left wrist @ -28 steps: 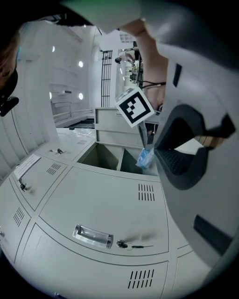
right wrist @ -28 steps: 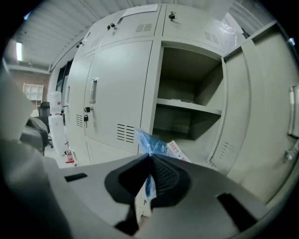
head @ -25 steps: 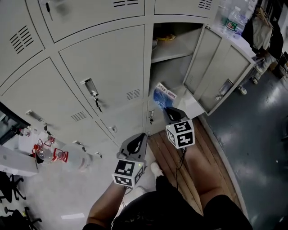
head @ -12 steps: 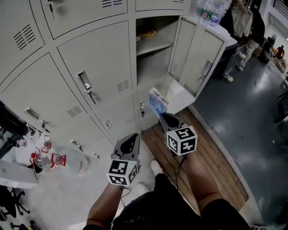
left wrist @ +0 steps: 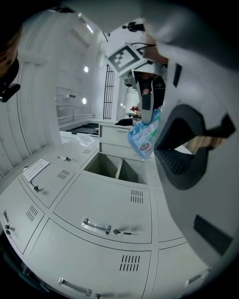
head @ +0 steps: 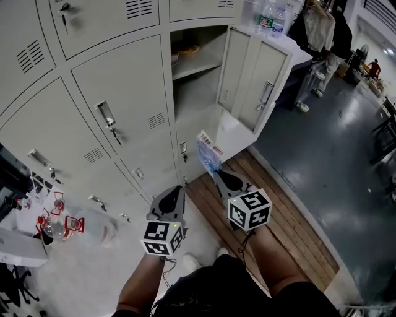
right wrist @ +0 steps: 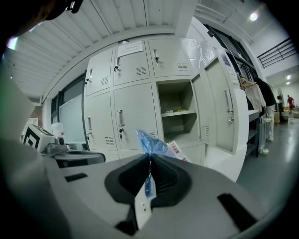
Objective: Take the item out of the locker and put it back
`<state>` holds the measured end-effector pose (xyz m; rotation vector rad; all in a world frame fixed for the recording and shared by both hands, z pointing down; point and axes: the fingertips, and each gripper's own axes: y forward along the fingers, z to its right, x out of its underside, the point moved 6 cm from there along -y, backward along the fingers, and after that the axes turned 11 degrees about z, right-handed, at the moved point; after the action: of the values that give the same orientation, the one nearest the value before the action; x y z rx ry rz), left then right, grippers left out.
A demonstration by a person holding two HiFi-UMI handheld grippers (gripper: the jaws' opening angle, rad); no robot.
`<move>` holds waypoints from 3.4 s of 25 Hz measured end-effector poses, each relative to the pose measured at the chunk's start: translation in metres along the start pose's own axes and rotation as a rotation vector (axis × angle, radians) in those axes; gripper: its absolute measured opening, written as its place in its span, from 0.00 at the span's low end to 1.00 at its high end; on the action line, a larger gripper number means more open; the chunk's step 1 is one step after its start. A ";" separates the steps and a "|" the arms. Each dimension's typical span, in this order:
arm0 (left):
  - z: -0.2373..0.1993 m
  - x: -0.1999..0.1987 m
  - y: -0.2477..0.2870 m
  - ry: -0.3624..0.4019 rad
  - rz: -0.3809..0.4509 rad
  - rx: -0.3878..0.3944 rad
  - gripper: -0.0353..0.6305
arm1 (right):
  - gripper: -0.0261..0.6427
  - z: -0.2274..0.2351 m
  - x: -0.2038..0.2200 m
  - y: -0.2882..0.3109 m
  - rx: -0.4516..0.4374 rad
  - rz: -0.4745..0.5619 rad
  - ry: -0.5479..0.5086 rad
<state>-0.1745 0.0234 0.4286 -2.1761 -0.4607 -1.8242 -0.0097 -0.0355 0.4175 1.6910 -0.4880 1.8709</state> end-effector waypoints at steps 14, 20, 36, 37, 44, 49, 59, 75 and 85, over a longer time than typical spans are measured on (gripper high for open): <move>0.050 0.002 0.016 0.018 -0.003 -0.055 0.06 | 0.06 0.014 0.000 -0.031 -0.116 0.009 0.039; 0.077 0.003 0.024 0.031 -0.002 -0.085 0.06 | 0.06 0.029 -0.003 -0.046 -0.162 0.015 0.042; 0.131 0.008 0.041 0.062 0.007 -0.164 0.06 | 0.06 0.072 -0.009 -0.076 -0.247 0.040 0.043; 0.134 0.008 0.041 0.065 0.008 -0.169 0.06 | 0.06 0.074 -0.010 -0.078 -0.253 0.042 0.043; 0.156 0.006 0.044 0.088 0.017 -0.194 0.06 | 0.06 0.084 -0.013 -0.091 -0.291 0.055 0.045; 0.169 0.004 0.048 0.120 0.021 -0.194 0.06 | 0.06 0.092 -0.016 -0.097 -0.308 0.078 0.037; 0.174 -0.003 0.061 0.136 0.032 -0.190 0.06 | 0.06 0.101 -0.033 -0.088 -0.332 0.102 -0.011; 0.120 -0.001 0.123 0.126 0.046 -0.171 0.06 | 0.06 0.123 -0.052 -0.006 -0.334 0.110 -0.124; 0.050 -0.004 0.177 0.103 0.033 -0.136 0.06 | 0.06 0.141 -0.060 0.090 -0.289 0.101 -0.171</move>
<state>-0.0588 -0.1186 0.4162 -2.1479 -0.2847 -1.9913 0.0464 -0.2017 0.3873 1.6608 -0.8826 1.6366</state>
